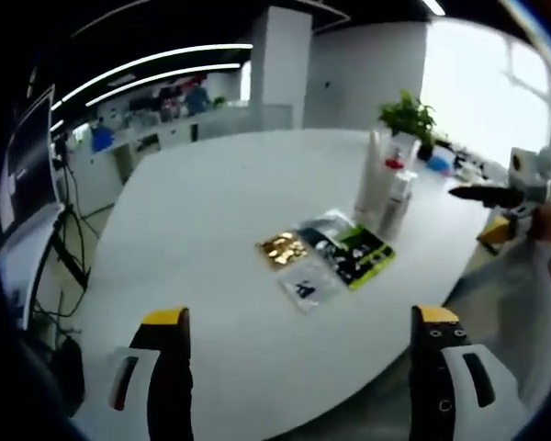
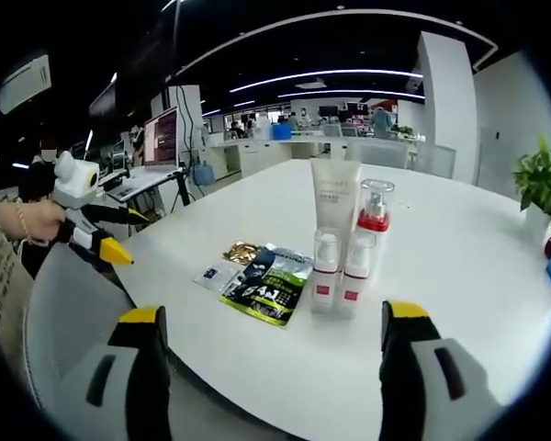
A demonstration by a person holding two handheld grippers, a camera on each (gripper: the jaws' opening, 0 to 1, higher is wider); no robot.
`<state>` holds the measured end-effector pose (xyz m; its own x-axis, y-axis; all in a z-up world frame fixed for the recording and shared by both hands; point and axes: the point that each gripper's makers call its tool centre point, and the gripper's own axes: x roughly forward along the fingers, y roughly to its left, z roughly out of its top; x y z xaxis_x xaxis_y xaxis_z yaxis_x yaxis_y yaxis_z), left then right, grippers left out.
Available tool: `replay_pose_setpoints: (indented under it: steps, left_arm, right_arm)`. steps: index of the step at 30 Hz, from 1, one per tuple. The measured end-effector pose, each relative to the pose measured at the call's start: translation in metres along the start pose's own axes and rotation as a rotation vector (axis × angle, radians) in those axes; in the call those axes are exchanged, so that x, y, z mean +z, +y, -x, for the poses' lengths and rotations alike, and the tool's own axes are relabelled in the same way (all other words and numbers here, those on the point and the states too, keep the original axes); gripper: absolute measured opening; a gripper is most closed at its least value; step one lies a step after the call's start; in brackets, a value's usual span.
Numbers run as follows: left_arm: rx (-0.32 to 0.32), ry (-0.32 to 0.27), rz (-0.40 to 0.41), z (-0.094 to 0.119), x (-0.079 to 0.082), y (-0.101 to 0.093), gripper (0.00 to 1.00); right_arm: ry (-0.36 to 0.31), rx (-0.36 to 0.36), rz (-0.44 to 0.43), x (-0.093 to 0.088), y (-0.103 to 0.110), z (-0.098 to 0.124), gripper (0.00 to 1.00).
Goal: Arrange the skincare products in the storage area until every visible bottle or jar stands upright without overlapping.
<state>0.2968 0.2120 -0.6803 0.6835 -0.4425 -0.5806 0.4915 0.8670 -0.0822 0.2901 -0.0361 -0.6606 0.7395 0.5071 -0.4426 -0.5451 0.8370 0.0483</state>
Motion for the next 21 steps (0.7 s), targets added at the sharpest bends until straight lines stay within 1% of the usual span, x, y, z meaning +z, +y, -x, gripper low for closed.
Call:
replay_pose_setpoints:
  steps: [21]
  left_arm:
    - [-0.006, 0.027, -0.034, -0.0006, -0.0055, -0.0033, 0.97]
  right_arm:
    - [0.000, 0.002, 0.001, -0.0003, 0.0006, 0.0008, 0.96]
